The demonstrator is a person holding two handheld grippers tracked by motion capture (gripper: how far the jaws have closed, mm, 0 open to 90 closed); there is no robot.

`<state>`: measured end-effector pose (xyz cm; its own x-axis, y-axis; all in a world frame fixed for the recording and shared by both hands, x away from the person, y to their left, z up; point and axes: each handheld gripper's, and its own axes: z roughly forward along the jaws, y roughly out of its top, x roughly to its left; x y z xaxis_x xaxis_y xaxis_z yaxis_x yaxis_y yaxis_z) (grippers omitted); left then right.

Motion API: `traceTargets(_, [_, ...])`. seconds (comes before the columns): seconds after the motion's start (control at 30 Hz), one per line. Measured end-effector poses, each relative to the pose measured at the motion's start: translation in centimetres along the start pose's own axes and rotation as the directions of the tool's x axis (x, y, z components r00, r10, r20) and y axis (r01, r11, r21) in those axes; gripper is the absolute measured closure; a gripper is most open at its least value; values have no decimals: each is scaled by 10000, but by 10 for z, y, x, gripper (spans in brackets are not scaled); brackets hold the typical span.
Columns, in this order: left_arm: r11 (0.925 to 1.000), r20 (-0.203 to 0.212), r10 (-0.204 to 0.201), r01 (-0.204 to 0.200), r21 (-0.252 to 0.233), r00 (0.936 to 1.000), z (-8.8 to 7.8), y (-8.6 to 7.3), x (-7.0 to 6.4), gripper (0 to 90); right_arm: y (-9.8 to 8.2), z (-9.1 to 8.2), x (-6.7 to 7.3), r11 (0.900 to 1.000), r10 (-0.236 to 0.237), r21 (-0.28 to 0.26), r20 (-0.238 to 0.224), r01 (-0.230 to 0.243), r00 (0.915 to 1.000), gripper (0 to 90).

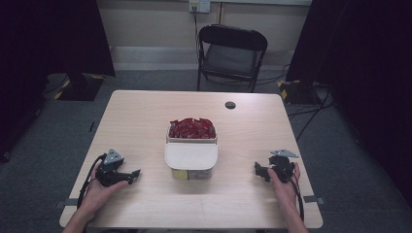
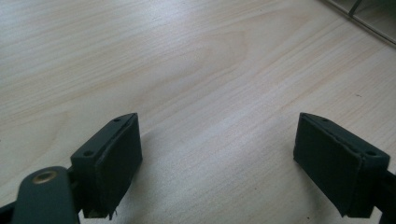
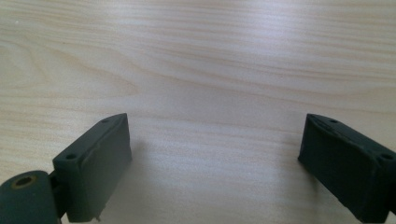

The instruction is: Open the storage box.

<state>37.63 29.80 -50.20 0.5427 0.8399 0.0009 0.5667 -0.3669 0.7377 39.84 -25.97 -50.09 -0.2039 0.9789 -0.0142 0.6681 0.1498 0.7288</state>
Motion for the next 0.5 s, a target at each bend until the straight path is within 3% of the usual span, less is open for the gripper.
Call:
traceTargets(0.33, [10000, -1, 2, -2, 1, 10000, 0, 0, 0, 148, 0, -1, -1, 10000, 17, 93, 41, -17, 10000, 87])
traceTargets(0.4, [10000, 4, 4, -4, -1, 10000, 0, 0, 0, 147, 1, -4, -3, 9997, 168, 172, 93, -169, 9998, 146])
traceTargets(0.5, [10000, 4, 3, -3, 0, 10000, 0, 0, 0, 147, 2, -5, -5, 9993, 291, 245, -55, -289, 9996, 138])
